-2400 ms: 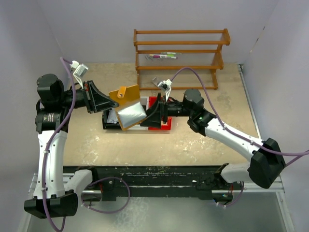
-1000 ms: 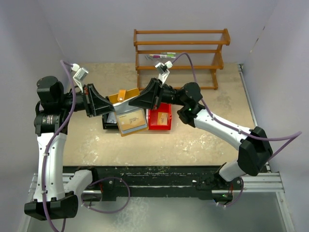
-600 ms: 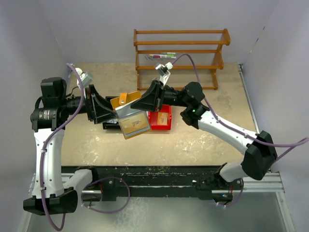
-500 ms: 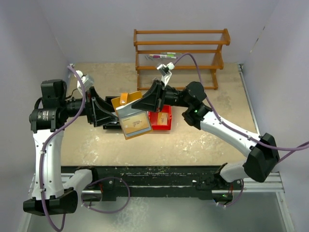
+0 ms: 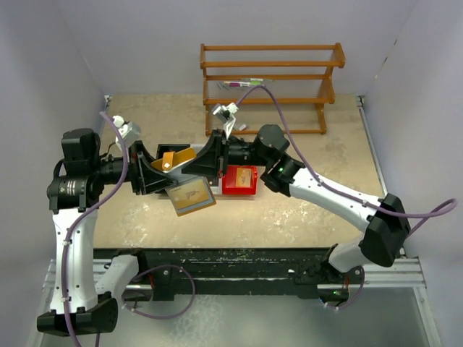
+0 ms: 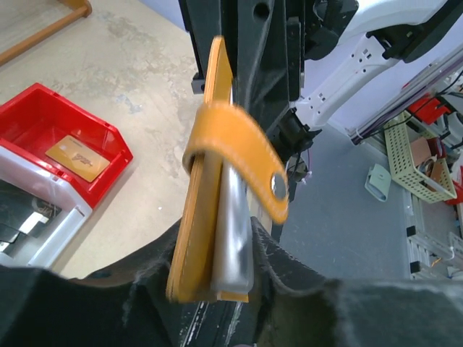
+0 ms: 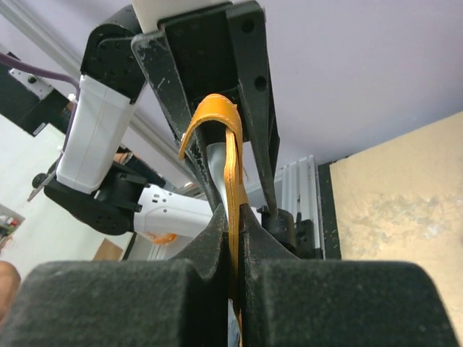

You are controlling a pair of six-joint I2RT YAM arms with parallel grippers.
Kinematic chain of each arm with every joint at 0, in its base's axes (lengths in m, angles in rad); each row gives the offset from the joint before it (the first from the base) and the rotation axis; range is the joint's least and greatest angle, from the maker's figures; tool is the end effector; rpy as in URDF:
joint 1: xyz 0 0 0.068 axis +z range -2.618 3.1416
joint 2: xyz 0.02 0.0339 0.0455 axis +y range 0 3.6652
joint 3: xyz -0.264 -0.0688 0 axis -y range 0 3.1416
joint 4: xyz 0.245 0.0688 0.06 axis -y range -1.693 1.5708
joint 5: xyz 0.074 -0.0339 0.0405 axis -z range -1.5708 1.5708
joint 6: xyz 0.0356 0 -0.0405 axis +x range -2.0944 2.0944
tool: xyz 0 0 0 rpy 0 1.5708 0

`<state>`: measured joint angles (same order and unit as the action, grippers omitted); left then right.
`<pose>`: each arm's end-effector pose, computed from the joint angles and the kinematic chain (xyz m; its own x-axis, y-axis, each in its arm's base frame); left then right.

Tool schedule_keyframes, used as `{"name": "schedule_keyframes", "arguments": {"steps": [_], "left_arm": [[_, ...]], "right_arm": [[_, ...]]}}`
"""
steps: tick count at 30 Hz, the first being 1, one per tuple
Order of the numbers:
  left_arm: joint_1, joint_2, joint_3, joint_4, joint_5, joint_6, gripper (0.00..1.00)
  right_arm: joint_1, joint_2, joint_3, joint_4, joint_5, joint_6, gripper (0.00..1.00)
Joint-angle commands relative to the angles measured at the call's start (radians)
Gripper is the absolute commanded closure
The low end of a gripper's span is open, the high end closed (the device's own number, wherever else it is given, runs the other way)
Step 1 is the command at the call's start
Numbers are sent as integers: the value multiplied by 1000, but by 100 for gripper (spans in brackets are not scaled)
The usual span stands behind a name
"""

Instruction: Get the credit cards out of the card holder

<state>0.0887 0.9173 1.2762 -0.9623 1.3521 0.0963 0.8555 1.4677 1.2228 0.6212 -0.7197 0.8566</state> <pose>0.1377 -0.0226 0.4190 -0.4875 -0.0224 -0.8729 0.8321 0.2908 -0.4722 0.2045 0.2711 0.4119 -0.5749 0.2047 -0.7922 -0.8173 -0.1897 0.5441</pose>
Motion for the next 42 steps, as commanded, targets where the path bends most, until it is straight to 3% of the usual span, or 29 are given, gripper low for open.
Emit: {"name": "schedule_keyframes", "arguments": {"steps": [1, 5, 8, 12, 17, 23, 27, 31, 34, 36, 37, 39, 40, 42], "left_arm": [[-2, -18, -8, 123, -21, -81, 70], [-3, -6, 10, 117, -10, -102, 89], [-3, -1, 15, 126, 16, -128, 96], [-3, 3, 16, 152, 44, -179, 100], [-3, 27, 15, 178, 108, -240, 100], [-3, 44, 22, 166, 146, -259, 100], [-3, 44, 32, 150, 155, -260, 100], [-3, 40, 31, 137, 160, -252, 100], [-3, 41, 36, 107, 162, -223, 99], [-3, 42, 40, 86, 159, -205, 95], [-3, 41, 42, 78, 156, -196, 89], [-2, 40, 46, 61, 152, -176, 58], [-3, 38, 46, 55, 151, -165, 48], [-3, 33, 42, 44, 134, -146, 39]], "right_arm": [[19, 2, 46, 42, 16, -10, 100], [19, -6, 30, 44, 11, -4, 100], [18, -14, 8, 31, -37, 9, 81], [8, -33, -29, 52, -54, 17, 60], [7, -27, -28, 50, -127, -12, 49], [7, 25, 92, -99, -176, -131, 50], [-3, 49, 183, -255, -142, -241, 57], [-6, 76, 272, -375, -83, -327, 68], [-6, 105, 330, -426, -83, -357, 84], [-6, 111, 339, -412, -89, -346, 98], [-6, 109, 336, -399, -89, -337, 100], [-7, 102, 321, -369, -74, -315, 100], [-7, 97, 315, -357, -52, -302, 100], [-11, 86, 300, -309, -27, -258, 100]]}}
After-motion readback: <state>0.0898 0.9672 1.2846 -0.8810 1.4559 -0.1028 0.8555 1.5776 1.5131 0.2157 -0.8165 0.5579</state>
